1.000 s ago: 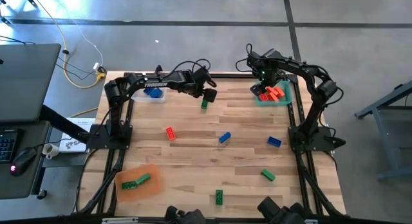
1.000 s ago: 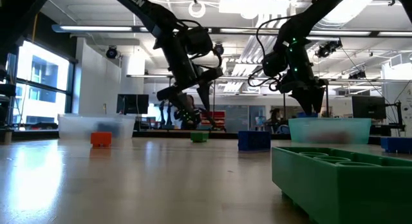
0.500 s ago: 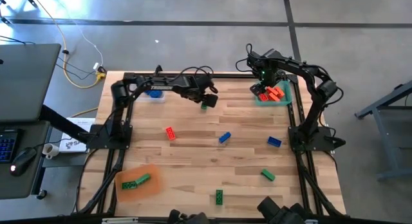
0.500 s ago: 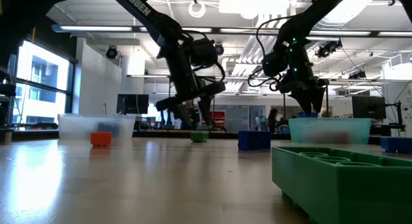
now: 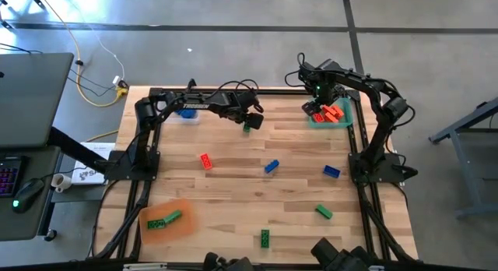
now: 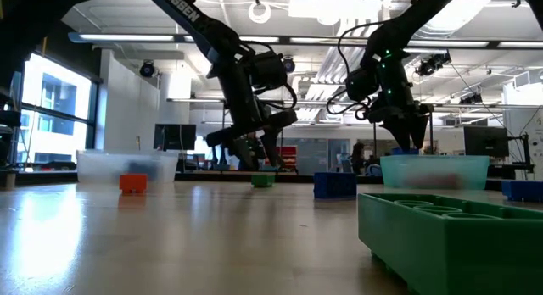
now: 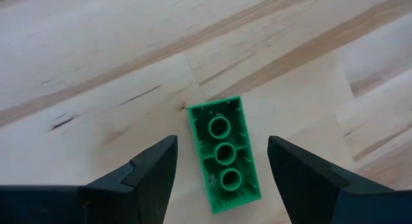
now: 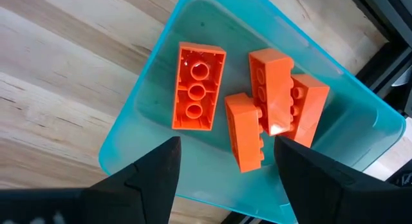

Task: Sort & place blocks by color
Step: Put the green game piece into the orange bin

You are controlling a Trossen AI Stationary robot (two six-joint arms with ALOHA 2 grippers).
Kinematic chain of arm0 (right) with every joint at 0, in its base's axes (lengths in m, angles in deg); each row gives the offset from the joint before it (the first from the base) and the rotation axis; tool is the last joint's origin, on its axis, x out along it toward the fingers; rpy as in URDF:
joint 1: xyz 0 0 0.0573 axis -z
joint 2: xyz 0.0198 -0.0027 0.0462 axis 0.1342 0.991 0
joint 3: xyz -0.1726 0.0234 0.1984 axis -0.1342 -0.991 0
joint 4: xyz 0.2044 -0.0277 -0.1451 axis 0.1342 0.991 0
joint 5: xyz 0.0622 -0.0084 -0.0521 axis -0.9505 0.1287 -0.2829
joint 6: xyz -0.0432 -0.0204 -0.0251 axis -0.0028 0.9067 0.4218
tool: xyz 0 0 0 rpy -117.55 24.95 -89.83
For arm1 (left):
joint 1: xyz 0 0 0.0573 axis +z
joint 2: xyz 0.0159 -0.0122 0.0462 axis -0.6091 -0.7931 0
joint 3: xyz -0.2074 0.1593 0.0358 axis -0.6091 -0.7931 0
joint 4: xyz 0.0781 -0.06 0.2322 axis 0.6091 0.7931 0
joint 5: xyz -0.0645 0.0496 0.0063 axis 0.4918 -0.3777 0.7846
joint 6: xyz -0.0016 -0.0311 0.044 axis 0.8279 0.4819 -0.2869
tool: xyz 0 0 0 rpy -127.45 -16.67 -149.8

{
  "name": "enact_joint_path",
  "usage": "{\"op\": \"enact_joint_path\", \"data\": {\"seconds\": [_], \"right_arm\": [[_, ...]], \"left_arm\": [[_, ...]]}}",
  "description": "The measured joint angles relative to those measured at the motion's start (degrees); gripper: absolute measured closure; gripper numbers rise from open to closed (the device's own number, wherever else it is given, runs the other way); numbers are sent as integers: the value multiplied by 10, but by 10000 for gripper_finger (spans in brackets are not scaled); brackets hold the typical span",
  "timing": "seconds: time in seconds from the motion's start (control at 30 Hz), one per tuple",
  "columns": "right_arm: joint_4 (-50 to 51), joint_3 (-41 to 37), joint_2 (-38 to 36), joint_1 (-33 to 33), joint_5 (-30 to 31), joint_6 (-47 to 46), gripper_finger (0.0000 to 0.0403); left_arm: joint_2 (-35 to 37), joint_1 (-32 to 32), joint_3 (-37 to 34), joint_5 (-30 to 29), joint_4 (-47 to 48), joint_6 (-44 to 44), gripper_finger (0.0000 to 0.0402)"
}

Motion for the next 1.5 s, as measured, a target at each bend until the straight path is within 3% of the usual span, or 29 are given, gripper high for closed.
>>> {"op": "enact_joint_path", "data": {"seconds": [0.5, 0.8, 1.13, 1.5], "right_arm": [[0, 0, 0, 0, -3, -9, 167], [1, 0, 0, 0, 3, -5, 167], [12, 0, -31, -2, 4, -20, 167], [11, 0, -115, -65, -4, -61, 167]], "left_arm": [[-37, -6, 0, 1, -14, -37, 180], [-35, -6, 1, 8, -10, -124, 297], [-19, -4, 0, 37, 15, -173, 298], [84, -20, 0, 39, 136, -253, 298]]}}
